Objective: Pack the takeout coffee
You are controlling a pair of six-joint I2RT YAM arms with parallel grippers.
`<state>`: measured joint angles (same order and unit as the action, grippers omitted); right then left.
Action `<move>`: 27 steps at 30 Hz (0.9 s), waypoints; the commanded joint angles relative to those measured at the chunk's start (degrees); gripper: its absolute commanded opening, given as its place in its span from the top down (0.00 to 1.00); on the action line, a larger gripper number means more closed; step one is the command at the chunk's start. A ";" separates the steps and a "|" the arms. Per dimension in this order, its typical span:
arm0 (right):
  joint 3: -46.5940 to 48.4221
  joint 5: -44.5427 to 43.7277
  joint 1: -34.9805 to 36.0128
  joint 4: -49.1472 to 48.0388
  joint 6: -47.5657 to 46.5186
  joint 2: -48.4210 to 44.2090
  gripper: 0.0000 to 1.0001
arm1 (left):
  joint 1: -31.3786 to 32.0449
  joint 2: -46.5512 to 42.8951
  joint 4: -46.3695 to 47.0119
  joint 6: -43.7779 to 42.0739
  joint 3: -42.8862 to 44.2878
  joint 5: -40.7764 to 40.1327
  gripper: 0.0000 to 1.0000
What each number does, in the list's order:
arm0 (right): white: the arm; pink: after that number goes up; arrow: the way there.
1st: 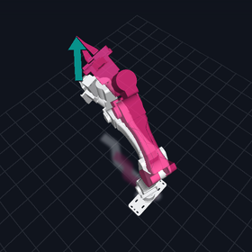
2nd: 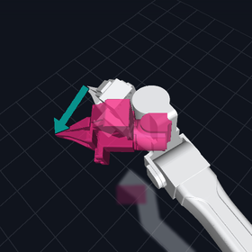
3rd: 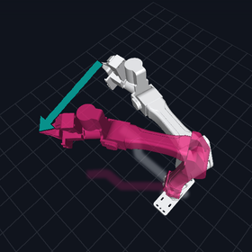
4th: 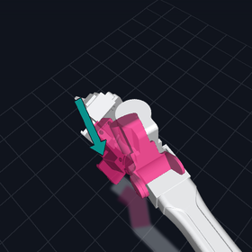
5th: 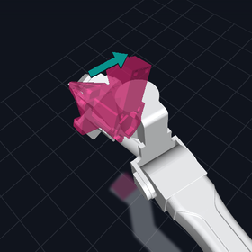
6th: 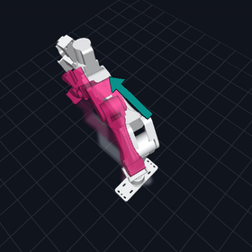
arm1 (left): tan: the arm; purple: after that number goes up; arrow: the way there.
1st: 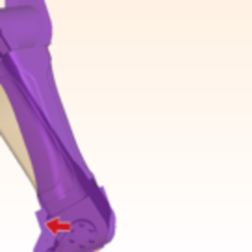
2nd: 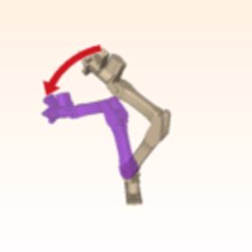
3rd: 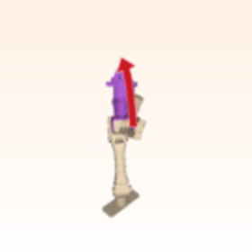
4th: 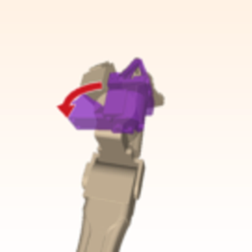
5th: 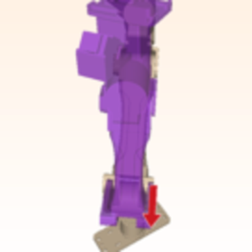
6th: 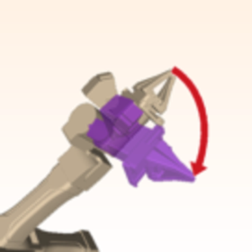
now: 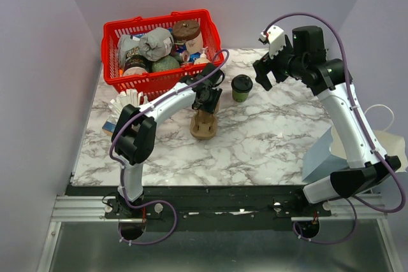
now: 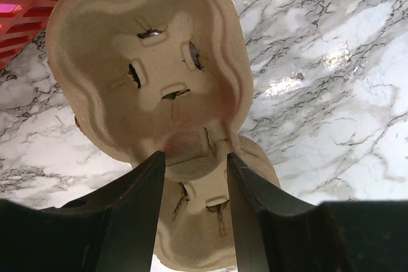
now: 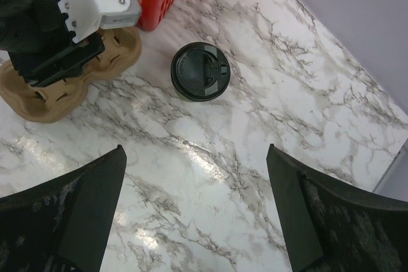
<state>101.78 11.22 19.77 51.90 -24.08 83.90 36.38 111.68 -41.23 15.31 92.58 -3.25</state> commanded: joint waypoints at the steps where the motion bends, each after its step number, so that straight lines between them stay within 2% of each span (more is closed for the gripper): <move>1: 0.44 -0.85 -0.08 -0.31 -0.62 0.65 0.00 | -2.10 2.23 -0.25 2.36 0.15 -2.03 0.49; 13: 0.88 -0.41 -0.08 -0.31 -0.53 1.44 0.00 | -1.22 -3.40 0.89 1.30 1.30 -3.35 0.48; 18: 1.67 -0.33 -0.17 -0.13 -0.45 1.62 0.00 | -1.14 -2.70 0.98 1.74 -0.99 -4.22 0.50; 27: -0.17 -1.03 -0.08 -0.31 -0.88 0.04 0.00 | -1.22 0.47 0.98 1.74 1.02 -5.37 0.52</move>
<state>101.84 11.22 19.77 51.92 -24.10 85.12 36.27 110.74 -41.30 15.00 92.12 -5.45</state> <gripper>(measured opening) 0.998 0.478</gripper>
